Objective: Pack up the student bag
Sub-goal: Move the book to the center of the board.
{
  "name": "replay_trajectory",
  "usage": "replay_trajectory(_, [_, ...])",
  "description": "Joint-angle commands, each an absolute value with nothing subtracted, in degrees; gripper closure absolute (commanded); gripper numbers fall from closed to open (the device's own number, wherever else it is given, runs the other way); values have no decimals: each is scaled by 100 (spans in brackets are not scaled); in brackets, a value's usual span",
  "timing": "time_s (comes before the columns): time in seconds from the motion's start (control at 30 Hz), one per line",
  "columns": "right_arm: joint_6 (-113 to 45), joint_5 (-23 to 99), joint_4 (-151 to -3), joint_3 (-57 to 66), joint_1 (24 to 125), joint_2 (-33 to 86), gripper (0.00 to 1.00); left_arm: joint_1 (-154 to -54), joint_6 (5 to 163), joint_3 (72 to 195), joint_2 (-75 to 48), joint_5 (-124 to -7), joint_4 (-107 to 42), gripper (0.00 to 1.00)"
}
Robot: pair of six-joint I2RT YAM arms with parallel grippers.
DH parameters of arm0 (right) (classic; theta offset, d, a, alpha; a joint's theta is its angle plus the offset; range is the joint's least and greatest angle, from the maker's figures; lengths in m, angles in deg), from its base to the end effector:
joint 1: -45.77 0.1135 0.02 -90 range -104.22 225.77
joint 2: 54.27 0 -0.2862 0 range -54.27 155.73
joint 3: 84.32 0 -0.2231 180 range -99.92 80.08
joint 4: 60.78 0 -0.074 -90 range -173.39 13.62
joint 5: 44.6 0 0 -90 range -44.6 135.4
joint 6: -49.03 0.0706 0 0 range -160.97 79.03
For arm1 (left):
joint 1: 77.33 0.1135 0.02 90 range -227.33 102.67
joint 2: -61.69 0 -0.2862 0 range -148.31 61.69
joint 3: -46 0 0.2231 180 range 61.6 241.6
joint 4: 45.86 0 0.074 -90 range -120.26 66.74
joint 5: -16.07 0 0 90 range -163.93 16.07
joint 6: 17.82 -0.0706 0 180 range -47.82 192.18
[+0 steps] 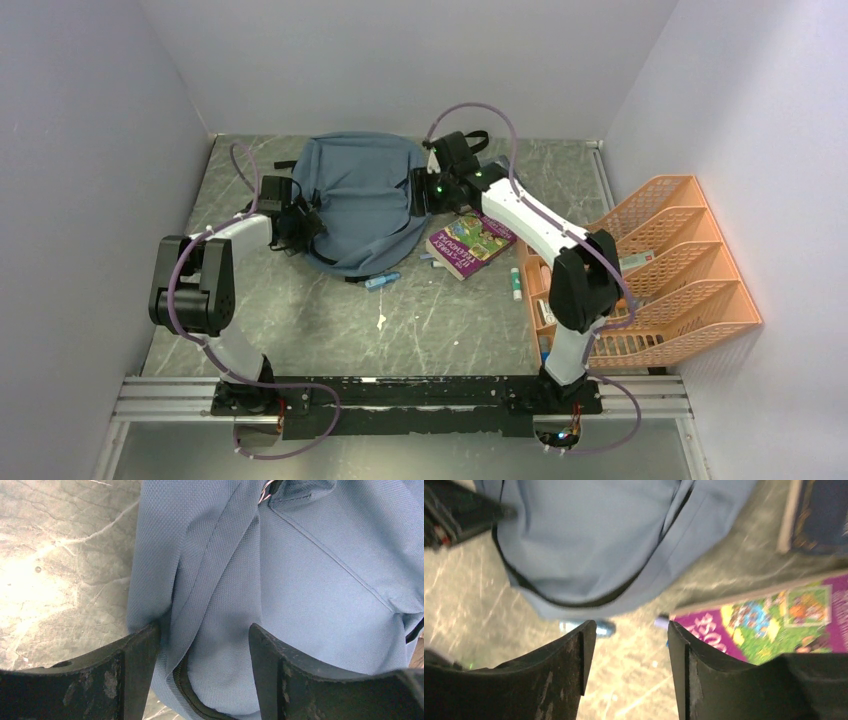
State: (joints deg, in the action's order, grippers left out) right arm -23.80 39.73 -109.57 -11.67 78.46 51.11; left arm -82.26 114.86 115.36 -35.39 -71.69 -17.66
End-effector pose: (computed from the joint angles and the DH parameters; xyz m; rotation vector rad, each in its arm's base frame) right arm 0.3477 0.2314 0.2919 -0.3781 2.4194 0.5183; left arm 0.3323 -0.0314 0.1740 -0.8228 2.4544 -0.3665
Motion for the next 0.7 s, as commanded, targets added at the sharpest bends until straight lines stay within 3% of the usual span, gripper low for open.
replay_trajectory(0.0, [-2200, 2912, -11174, -321, 7868, 4657, 43, -8199, 11342, 11597, -3539, -7384, -1334, 29])
replay_trajectory(0.2, [-2155, 2766, -10854, 393, 7920, 4678, 44, -8197, 11340, 11593, -3544, -7384, -1338, 29])
replay_trajectory(0.37, [-2232, 4789, -11133, 287, 8059, 5114, 44, -8199, 11332, 11602, -3547, -7384, -1330, 29])
replay_trajectory(0.67, [-2366, 6645, -11316, 27, 8049, 5501, 43, -8201, 11327, 11600, -3578, -7384, -1338, 29])
